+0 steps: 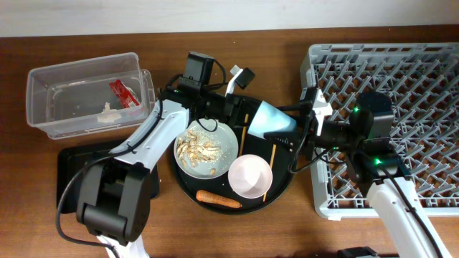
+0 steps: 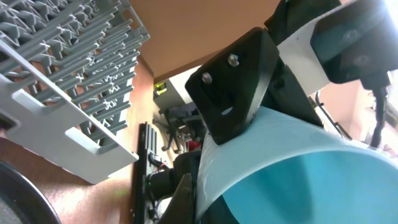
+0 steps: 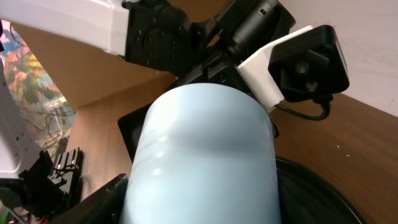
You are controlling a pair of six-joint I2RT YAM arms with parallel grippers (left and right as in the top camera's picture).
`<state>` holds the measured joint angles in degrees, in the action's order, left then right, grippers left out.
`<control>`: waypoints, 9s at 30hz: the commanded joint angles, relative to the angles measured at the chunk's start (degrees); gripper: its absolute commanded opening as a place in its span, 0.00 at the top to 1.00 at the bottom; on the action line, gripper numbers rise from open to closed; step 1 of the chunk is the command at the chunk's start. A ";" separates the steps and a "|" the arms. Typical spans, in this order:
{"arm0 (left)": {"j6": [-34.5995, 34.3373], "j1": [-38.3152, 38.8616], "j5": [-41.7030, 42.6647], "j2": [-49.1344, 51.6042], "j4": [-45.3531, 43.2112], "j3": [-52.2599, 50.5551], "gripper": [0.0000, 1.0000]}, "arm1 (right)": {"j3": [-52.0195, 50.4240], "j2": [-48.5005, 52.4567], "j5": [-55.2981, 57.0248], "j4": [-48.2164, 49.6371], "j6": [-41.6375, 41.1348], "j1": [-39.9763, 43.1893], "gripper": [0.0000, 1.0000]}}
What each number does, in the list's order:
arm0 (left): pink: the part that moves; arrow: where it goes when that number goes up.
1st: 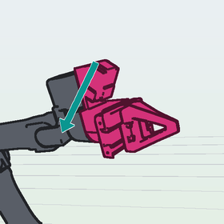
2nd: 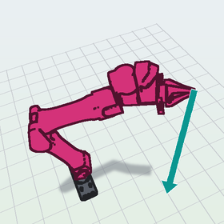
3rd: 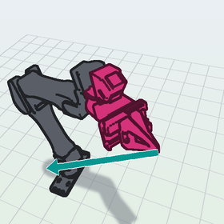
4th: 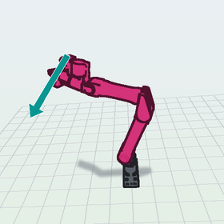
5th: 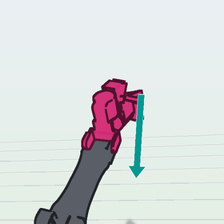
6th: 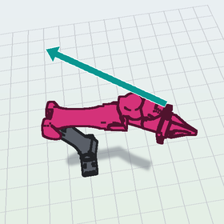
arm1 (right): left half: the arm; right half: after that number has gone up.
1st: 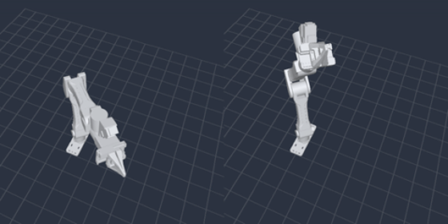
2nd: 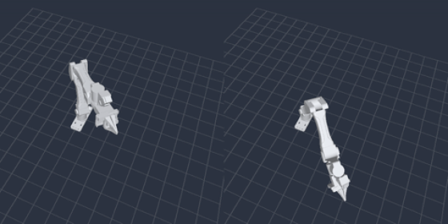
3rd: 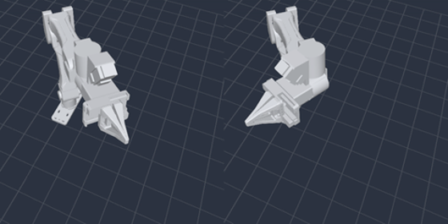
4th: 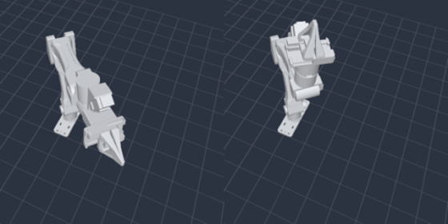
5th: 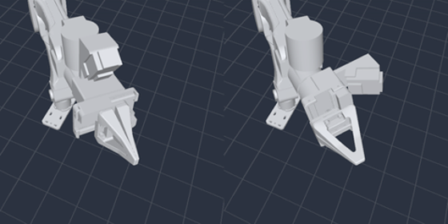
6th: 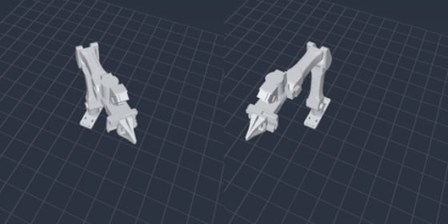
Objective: Sort waste into correct bins and load items into the dishwasher rack
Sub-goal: 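Hand the light-blue cup from the left gripper to the right gripper, then place the light-blue cup upside down in the dish rack with the right gripper, then grasp the white bowl with the right gripper and set it in the rack, then pick a chopstick with the right gripper and stand it in the rack, then pick the second chopstick with the right gripper and place it in the rack, then grasp the white plate rim with the left gripper and lift it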
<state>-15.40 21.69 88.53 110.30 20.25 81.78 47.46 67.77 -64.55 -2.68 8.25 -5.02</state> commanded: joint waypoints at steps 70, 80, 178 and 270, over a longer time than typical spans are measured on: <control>4.13 -13.62 -88.35 -19.37 43.67 0.98 0.27 | 27.32 43.30 47.17 -61.68 -8.70 -17.27 0.50; 4.13 -13.62 -88.35 -19.37 43.89 0.98 0.27 | 42.88 32.09 57.55 -63.43 -8.74 -11.96 0.96; 4.13 -13.62 -88.13 -19.37 43.69 0.98 0.01 | 43.95 28.61 56.06 -68.22 -20.17 -4.72 0.45; -12.00 17.70 -98.03 6.91 19.65 0.79 0.47 | 47.58 25.59 57.44 -75.91 -9.11 16.31 0.67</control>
<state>-27.09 37.15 -2.94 116.71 39.99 82.41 94.91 93.17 -6.15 -78.15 -0.23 11.27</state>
